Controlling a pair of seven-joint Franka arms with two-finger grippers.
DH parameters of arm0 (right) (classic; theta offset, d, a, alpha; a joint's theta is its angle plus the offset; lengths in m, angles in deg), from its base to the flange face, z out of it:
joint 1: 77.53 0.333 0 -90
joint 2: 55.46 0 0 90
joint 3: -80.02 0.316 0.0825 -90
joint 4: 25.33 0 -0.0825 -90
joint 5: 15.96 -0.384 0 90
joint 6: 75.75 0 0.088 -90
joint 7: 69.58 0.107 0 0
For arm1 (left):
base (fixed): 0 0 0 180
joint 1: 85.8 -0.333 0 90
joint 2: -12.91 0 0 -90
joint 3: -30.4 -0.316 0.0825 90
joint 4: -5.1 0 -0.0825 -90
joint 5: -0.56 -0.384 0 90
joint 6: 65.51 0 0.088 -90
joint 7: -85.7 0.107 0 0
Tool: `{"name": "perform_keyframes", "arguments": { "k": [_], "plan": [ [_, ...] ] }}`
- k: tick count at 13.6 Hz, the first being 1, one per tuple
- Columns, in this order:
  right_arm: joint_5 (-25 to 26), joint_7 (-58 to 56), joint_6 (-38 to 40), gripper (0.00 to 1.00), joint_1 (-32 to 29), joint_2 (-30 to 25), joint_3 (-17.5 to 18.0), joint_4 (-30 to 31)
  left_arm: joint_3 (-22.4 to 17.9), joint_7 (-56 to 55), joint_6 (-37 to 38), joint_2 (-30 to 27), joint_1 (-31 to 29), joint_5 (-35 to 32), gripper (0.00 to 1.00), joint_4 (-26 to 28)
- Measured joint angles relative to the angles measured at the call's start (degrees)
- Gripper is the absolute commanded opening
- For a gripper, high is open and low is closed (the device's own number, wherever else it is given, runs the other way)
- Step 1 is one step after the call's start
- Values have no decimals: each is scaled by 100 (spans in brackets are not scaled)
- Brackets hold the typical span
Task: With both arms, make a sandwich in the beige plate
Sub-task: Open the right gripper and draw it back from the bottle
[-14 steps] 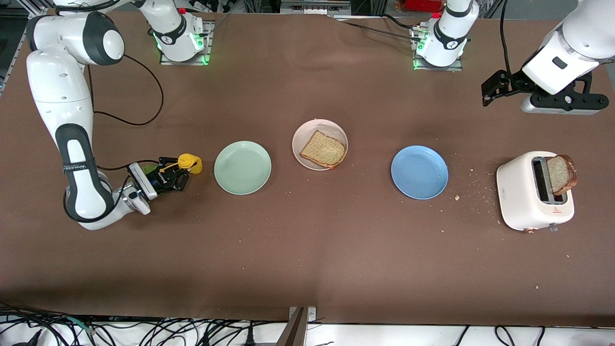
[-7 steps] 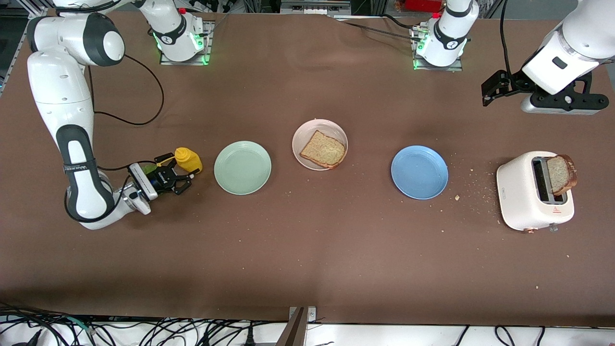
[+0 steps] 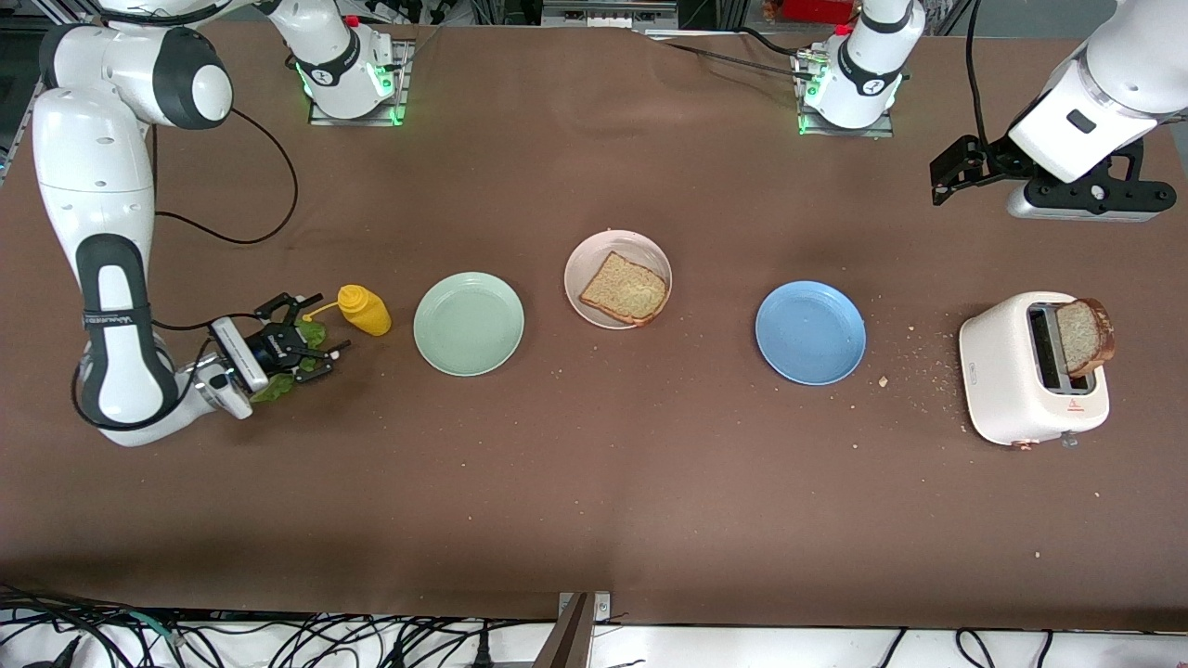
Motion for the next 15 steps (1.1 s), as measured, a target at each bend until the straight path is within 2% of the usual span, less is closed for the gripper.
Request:
{"name": "perform_keyframes", "arguments": {
  "k": [3,7,10,15],
  "plan": [
    [92,846,520,100,-1,-170,-318,-389,0,0,0,0,-1,0,100,0],
    [205,1942,1011,100,-12,-566,-858,-549,0,0,0,0,-1,0,100,0],
    [570,2908,1251,100,-20,-987,-983,-581,0,0,0,0,-2,0,100,0],
    [648,4634,1506,100,-18,-1432,-1103,-587,0,0,0,0,-2,0,100,0]
  ]
}}
